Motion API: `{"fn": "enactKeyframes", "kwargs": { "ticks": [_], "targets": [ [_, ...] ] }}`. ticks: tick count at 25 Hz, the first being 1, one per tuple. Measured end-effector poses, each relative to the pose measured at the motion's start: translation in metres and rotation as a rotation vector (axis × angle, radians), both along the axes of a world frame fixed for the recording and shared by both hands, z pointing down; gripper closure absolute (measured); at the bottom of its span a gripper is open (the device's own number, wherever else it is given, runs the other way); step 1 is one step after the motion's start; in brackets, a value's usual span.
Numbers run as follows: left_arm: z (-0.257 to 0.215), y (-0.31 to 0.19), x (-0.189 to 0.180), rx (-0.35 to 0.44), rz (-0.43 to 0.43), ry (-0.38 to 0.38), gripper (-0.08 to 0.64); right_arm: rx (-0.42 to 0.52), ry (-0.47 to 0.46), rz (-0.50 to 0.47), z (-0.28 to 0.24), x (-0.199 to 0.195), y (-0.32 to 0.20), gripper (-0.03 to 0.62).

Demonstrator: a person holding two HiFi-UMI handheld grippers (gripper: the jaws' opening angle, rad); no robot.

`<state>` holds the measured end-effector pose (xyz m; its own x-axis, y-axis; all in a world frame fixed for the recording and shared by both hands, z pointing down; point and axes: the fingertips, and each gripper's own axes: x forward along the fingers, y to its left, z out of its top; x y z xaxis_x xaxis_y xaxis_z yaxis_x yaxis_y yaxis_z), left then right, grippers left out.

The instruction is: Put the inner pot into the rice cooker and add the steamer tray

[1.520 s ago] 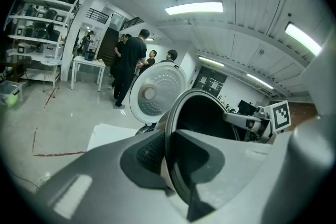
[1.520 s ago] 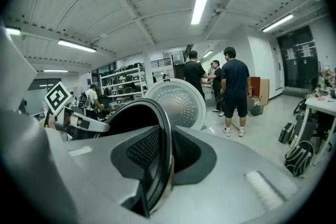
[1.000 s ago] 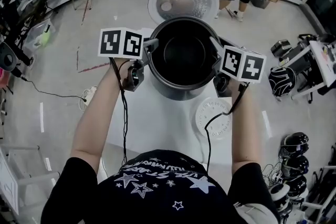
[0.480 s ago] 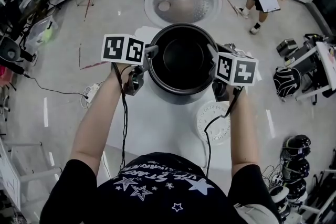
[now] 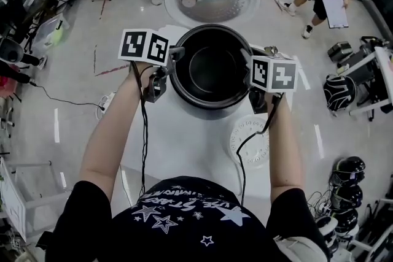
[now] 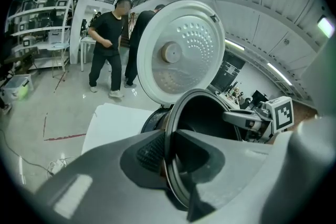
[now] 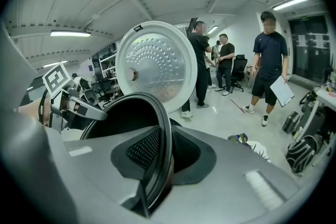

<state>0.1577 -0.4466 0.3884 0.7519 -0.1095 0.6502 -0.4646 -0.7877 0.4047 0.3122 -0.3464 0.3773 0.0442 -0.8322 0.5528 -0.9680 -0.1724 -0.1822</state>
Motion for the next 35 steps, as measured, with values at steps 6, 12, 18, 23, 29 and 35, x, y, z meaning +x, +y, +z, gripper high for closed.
{"fn": "enactKeyframes", "kwargs": {
  "ticks": [6,12,18,23,29,35],
  "targets": [
    [0.019,-0.006,0.002,0.019,0.013,-0.048,0.497,-0.038,0.027,-0.017,0.022,0.000,-0.001,0.502],
    [0.034,-0.011,0.007,0.069,0.020,-0.112,0.492,-0.068,0.073,-0.022,0.041,0.001,-0.005,0.488],
    [0.042,-0.012,0.012,0.176,0.029,-0.191,0.485,-0.132,0.251,-0.031,0.049,0.008,-0.002,0.474],
    [0.043,-0.012,0.020,0.357,0.059,-0.287,0.471,-0.159,0.360,-0.034,0.052,0.010,-0.001,0.485],
    [0.045,-0.016,0.018,0.436,0.039,-0.274,0.466,-0.108,0.329,-0.005,0.053,0.010,-0.003,0.485],
    [0.046,-0.014,0.020,0.464,0.056,-0.265,0.438,-0.082,0.264,-0.015,0.056,0.010,0.000,0.371]
  ]
}}
